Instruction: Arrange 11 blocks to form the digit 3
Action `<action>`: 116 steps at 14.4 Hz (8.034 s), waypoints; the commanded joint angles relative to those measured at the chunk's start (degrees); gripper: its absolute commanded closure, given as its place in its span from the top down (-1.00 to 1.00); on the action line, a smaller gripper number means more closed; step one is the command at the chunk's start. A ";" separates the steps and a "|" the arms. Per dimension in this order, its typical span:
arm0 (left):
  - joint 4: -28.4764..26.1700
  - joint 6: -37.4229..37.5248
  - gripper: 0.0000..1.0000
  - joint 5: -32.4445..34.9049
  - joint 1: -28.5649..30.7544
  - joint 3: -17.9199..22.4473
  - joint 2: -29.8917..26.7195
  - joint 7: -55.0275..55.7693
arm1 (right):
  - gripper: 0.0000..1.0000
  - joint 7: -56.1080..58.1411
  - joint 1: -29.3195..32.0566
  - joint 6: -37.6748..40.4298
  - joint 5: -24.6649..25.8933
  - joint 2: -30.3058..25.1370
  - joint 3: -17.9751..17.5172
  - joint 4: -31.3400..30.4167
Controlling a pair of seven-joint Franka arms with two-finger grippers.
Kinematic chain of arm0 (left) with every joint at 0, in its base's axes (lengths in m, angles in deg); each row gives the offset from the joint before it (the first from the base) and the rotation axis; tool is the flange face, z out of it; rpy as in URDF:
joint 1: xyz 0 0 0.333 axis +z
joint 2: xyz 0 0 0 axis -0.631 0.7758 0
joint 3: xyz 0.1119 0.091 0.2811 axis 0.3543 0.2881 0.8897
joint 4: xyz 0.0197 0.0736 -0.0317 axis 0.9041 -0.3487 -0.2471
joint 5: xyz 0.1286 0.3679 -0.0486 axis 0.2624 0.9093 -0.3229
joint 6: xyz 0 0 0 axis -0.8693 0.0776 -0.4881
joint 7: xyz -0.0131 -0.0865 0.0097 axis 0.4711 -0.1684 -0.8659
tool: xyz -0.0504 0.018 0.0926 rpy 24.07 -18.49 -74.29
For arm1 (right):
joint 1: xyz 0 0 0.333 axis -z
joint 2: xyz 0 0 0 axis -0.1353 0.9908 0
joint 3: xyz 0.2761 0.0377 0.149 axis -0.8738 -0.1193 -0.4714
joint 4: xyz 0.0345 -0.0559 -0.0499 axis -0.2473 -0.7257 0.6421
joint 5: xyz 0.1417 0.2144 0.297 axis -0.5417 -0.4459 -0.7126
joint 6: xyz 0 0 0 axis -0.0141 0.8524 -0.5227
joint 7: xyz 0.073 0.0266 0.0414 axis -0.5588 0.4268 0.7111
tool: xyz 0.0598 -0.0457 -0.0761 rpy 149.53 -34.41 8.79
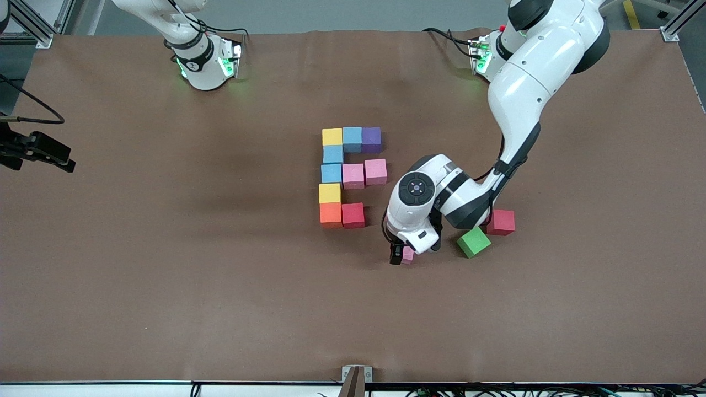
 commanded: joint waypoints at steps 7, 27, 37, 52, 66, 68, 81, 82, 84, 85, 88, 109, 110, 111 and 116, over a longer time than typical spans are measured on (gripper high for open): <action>-1.25 -0.82 1.00 1.12 1.69 0.50 -0.52 -4.15 | 1.00 0.66 -0.39 6.34 -0.85 -3.81 0.27 -4.31; -1.86 -2.84 -0.42 2.70 2.84 1.29 -0.08 -14.98 | 1.00 -0.04 -0.30 2.64 -0.94 -15.68 0.27 -16.28; -2.30 7.60 -0.42 1.12 2.49 -4.15 -2.10 10.66 | 1.00 0.05 -0.12 4.57 -0.94 -15.68 0.44 -14.70; -6.08 4.20 -0.42 2.43 -2.87 -4.60 -1.31 25.81 | 1.00 0.66 1.46 5.81 -3.40 -15.68 0.88 -13.91; -6.17 0.94 -0.40 6.65 -3.93 -2.84 -0.52 25.72 | 1.00 0.66 1.37 6.16 -3.40 -15.68 0.88 -13.29; -6.08 0.94 -0.18 6.65 -3.93 -2.84 -0.52 25.64 | 1.00 0.66 1.37 6.24 -3.40 -15.68 0.88 -13.29; -6.78 4.71 1.00 7.97 -3.84 -4.68 -4.73 20.98 | 1.00 0.58 1.28 6.42 -3.40 -15.77 0.79 -13.20; -6.96 6.03 1.00 7.97 -3.23 -5.99 -5.17 20.89 | 1.00 0.58 1.28 6.42 -3.49 -15.77 0.79 -13.20; -8.53 8.49 1.00 7.62 -1.83 -8.19 -7.54 20.54 | 1.00 0.58 1.28 6.51 -3.40 -15.77 0.79 -13.20; -10.28 8.67 1.00 7.45 -0.25 -9.94 -9.20 19.14 | 1.00 0.58 1.28 6.51 -3.49 -15.86 0.79 -13.20; -13.45 8.85 1.00 6.04 5.81 -14.87 -14.39 9.41 | 1.00 0.58 1.28 6.51 -3.40 -15.77 0.79 -12.94; -11.36 21.23 1.00 -12.51 31.13 -15.41 -30.04 -88.94 | 1.00 2.77 1.37 8.70 -3.49 -15.68 0.88 -12.94; -10.83 23.33 1.00 -13.12 32.88 -15.59 -31.18 -92.54 | 1.00 2.86 1.37 8.71 -3.49 -15.68 0.88 -13.03; -10.83 25.09 1.00 -13.30 33.85 -15.67 -32.50 -94.93 | 1.00 2.86 1.37 8.79 -3.49 -15.77 0.88 -13.29; -10.83 31.69 1.00 -20.58 39.74 -15.59 -40.14 -106.00 | 1.00 2.95 1.28 8.27 -3.58 -15.95 0.79 -13.46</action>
